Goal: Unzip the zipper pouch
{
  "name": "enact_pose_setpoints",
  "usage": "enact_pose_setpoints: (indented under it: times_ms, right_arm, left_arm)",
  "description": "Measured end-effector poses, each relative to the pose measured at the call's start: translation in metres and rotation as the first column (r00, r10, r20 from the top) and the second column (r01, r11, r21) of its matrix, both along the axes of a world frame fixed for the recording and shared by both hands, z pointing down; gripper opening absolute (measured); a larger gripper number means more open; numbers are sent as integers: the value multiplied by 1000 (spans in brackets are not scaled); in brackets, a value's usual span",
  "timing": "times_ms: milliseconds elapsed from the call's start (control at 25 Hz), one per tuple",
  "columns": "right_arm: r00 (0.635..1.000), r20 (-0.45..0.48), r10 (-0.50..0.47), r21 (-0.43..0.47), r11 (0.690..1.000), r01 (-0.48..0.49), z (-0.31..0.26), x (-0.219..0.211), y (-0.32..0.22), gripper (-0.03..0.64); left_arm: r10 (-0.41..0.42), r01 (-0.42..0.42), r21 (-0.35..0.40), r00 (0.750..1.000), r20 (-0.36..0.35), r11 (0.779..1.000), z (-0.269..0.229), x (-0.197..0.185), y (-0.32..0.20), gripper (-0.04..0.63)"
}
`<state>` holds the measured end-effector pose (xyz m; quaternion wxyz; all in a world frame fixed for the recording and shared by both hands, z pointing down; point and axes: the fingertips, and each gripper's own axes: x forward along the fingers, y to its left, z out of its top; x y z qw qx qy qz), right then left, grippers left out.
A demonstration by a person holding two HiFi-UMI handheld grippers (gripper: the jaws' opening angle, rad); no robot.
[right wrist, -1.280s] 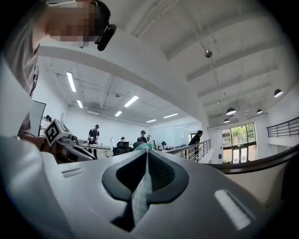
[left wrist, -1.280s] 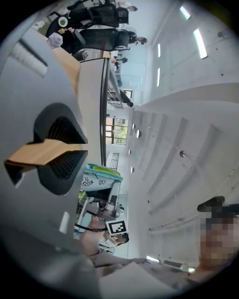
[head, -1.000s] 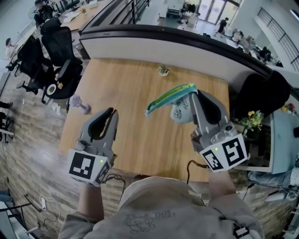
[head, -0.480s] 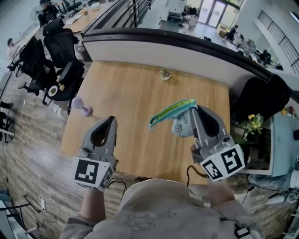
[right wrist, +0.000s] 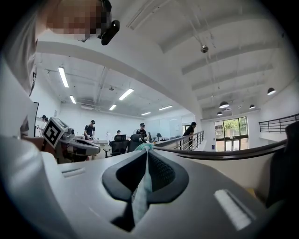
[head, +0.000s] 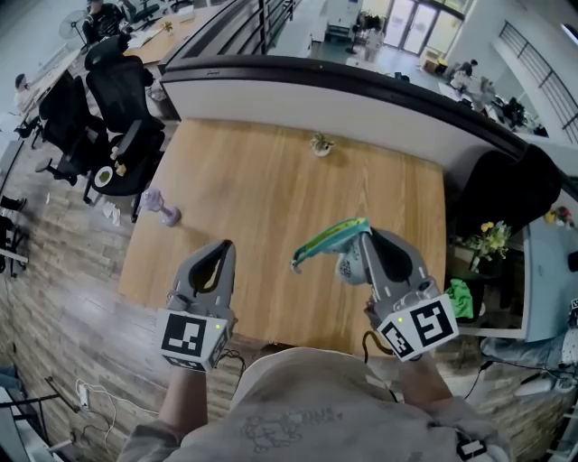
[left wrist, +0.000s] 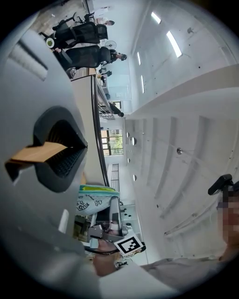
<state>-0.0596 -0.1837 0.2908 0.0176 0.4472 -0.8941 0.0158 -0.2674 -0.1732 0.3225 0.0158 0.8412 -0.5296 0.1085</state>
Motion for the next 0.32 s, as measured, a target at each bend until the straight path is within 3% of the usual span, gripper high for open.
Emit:
enact_pose_setpoints:
  times_ms: [320]
  right_arm:
    - [1000, 3, -5, 10, 1000, 5, -2, -3, 2, 17]
  left_arm:
    - [5, -5, 6, 1000, 7, 1000, -3, 0, 1, -2]
